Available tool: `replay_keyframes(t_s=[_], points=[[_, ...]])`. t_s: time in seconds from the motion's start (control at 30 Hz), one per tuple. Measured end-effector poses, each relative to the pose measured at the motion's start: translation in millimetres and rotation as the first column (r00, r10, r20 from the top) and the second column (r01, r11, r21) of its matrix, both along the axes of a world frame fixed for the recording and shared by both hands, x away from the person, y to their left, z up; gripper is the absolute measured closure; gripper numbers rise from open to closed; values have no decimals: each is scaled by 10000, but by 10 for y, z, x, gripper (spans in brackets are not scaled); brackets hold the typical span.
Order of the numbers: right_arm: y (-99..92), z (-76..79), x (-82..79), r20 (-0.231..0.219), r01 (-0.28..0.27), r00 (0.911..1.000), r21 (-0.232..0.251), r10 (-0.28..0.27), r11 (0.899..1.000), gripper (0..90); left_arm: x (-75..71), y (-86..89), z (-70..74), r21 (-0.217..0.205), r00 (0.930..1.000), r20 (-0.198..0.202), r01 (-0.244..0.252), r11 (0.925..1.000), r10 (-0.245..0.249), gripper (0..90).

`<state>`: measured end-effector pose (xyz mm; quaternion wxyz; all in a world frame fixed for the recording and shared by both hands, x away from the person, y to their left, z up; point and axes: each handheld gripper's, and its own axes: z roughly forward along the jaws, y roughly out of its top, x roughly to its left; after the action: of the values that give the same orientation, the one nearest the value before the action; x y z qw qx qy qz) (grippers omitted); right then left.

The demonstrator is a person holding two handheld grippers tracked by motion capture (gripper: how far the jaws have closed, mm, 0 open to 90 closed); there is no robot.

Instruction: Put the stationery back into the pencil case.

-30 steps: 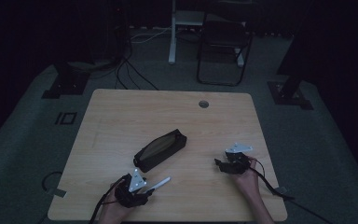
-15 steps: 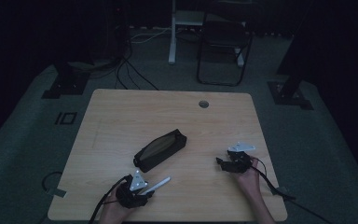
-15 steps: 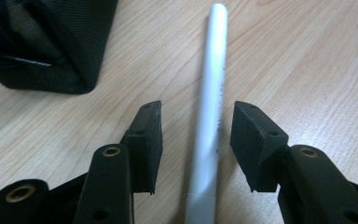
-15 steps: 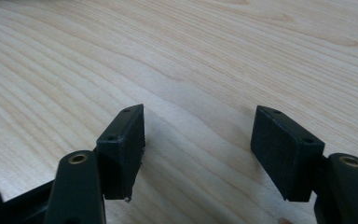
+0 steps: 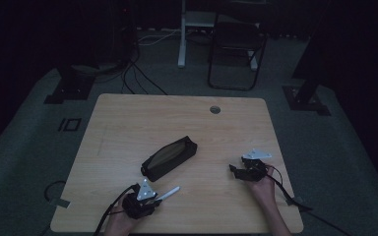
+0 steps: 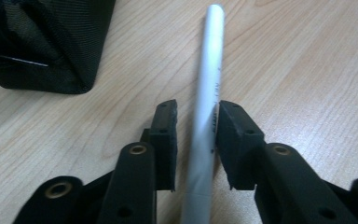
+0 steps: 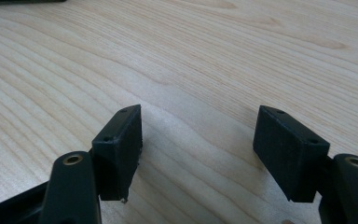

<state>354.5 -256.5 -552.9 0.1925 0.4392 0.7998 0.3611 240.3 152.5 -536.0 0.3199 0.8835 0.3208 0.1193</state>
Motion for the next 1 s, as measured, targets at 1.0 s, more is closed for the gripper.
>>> replay_keyframes(t_s=[1.0], points=[[-10, -3, 9, 34, -12, 10000, 13, 12, 10000, 327, 5, -35, 10, 102, 9992, 106, 378, 9992, -379, 789]])
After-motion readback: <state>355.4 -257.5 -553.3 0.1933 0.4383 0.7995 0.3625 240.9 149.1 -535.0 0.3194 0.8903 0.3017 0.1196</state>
